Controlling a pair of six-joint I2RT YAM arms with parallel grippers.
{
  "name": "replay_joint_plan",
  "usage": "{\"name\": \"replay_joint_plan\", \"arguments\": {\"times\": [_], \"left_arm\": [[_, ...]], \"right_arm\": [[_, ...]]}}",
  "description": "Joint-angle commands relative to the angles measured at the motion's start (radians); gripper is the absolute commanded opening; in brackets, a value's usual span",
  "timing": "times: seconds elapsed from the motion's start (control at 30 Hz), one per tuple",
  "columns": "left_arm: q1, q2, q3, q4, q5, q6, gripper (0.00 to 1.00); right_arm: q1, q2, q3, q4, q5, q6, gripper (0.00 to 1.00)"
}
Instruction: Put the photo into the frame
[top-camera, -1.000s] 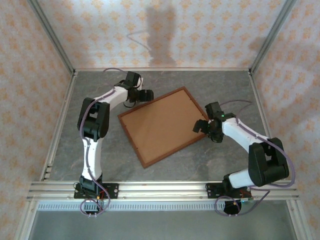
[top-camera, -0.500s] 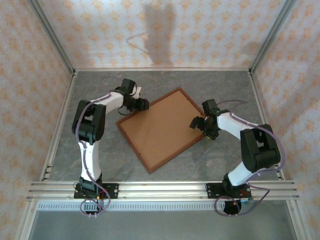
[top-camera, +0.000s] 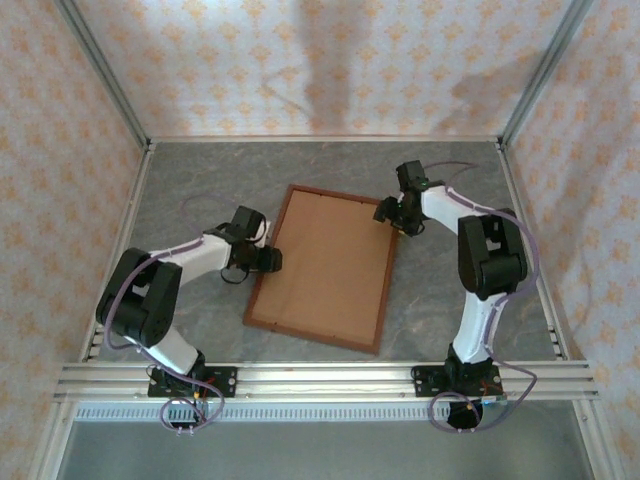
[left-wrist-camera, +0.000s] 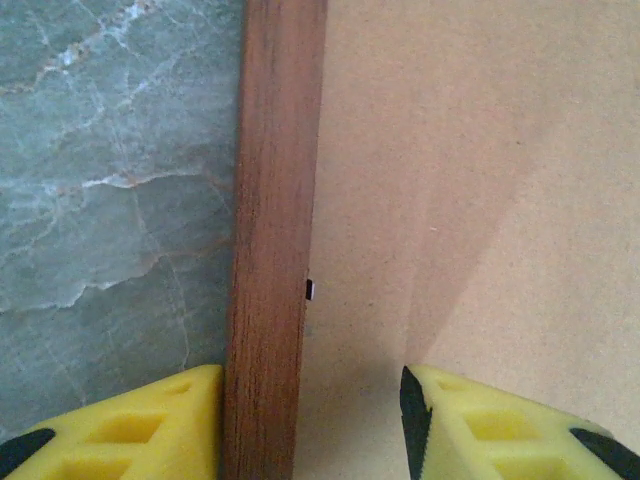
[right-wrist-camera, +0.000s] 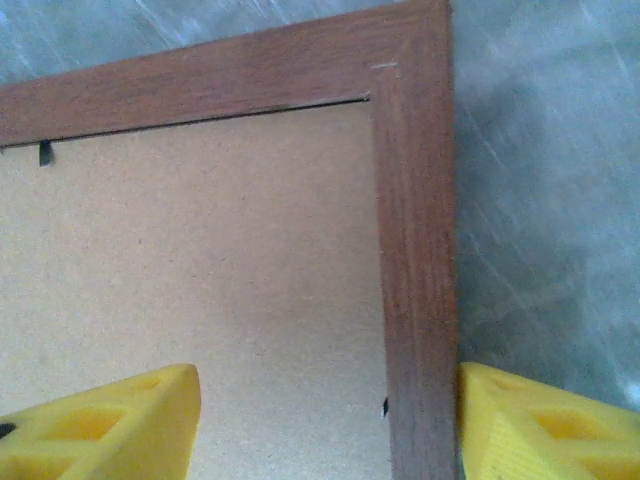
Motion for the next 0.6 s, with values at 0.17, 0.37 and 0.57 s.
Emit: {"name": "replay_joint_plan", "arguments": {"times": [0.17,0.37,0.57], "left_arm": [[-0.026,-0.064,0.023,-0.039,-0.139,-0.03,0.66],[0.026,0.069,0.183,-0.044,-0.159,0.013,0.68],[0.029,0.215,0.333,-0.103,-0.149,0.07,0.62]], "right_arm": [[0.019,-0.019,0.065,-0.147,0.052,-0.123,0.62],[-0.033,-0.097,0.05,-0.144,0.109,-0.122,0.7],[-0.038,-0.105,0.045,-0.151,0.123,-0.128,0.7]]}}
